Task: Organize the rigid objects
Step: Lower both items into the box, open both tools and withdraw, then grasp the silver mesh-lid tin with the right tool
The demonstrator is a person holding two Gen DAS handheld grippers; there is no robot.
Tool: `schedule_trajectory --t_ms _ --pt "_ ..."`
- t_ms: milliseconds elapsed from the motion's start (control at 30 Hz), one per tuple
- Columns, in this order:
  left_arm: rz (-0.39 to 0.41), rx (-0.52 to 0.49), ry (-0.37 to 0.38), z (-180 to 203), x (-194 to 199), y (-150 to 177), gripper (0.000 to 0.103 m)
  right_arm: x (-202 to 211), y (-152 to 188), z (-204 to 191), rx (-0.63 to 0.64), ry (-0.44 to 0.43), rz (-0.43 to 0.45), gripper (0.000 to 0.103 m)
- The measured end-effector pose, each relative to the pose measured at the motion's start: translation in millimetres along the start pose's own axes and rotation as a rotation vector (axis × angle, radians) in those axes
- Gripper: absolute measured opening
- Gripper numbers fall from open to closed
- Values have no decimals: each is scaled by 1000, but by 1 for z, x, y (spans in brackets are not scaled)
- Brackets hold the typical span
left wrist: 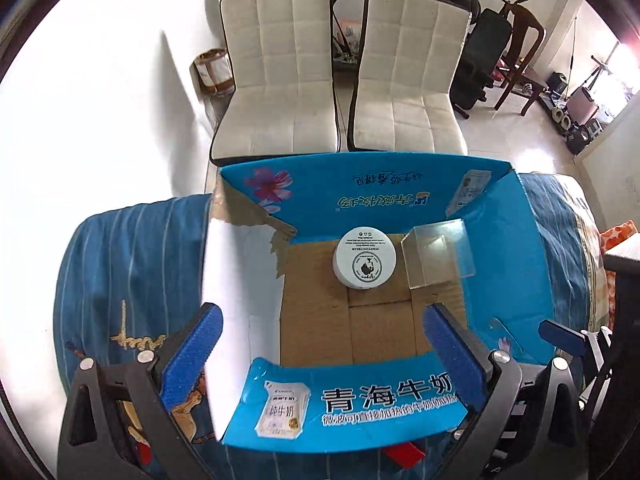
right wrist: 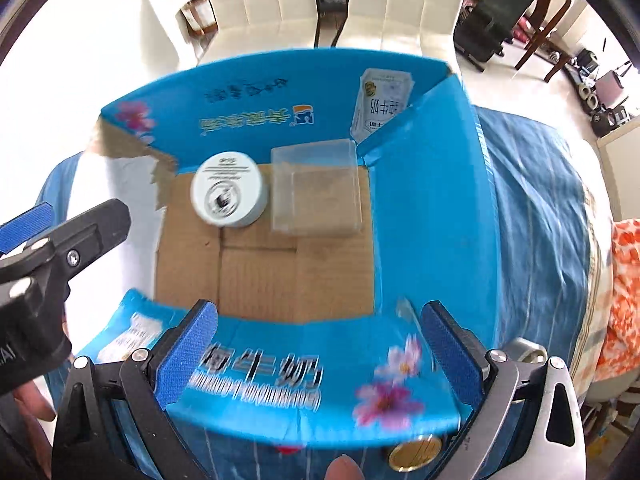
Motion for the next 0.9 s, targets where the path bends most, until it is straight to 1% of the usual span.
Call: schedule_trajectory --t_ms 33,67,133,167,233,300,433,600,700,767,833,900 --pt "17 -2 -7 -1 6 4 103 7 9 -3 2 1 18 103" --pt "34 -2 -9 -2 18 7 103 3 21 -18 5 -2 34 103" --pt "71 -9 -8 -4 39 17 103 25 34 -30 7 5 75 103" --pt "82 -12 -8 -6 38 24 103 37 42 -32 10 4 97 103" --pt "102 -11 2 -3 48 31 103 52 55 -32 11 3 132 103" --pt "120 -2 18 -3 67 41 103 74 64 -32 13 3 166 103" --pt "153 9 23 -2 92 49 103 110 73 -40 22 9 227 103" --pt "190 12 25 7 117 57 103 146 88 -42 22 -19 263 103" --pt "202 1 21 24 125 59 103 157 99 -29 -5 -52 253 103" --pt "208 -3 19 41 123 60 103 160 106 -10 -38 -64 241 103" --pt "178 -9 19 62 113 62 103 159 112 19 -84 -58 224 103" --pt "142 -14 40 87 97 67 103 153 118 51 -120 -34 198 103"
Point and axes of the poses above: each gripper's, at about its wrist camera, not at the fingertips, and x roughly against the way its jaws point, z to its right, y to its underside, the point moved 4 cm from there along -x, roughly the way its jaws point, and after that the axes turned 6 degrees about -y, right-handed, at the moved point
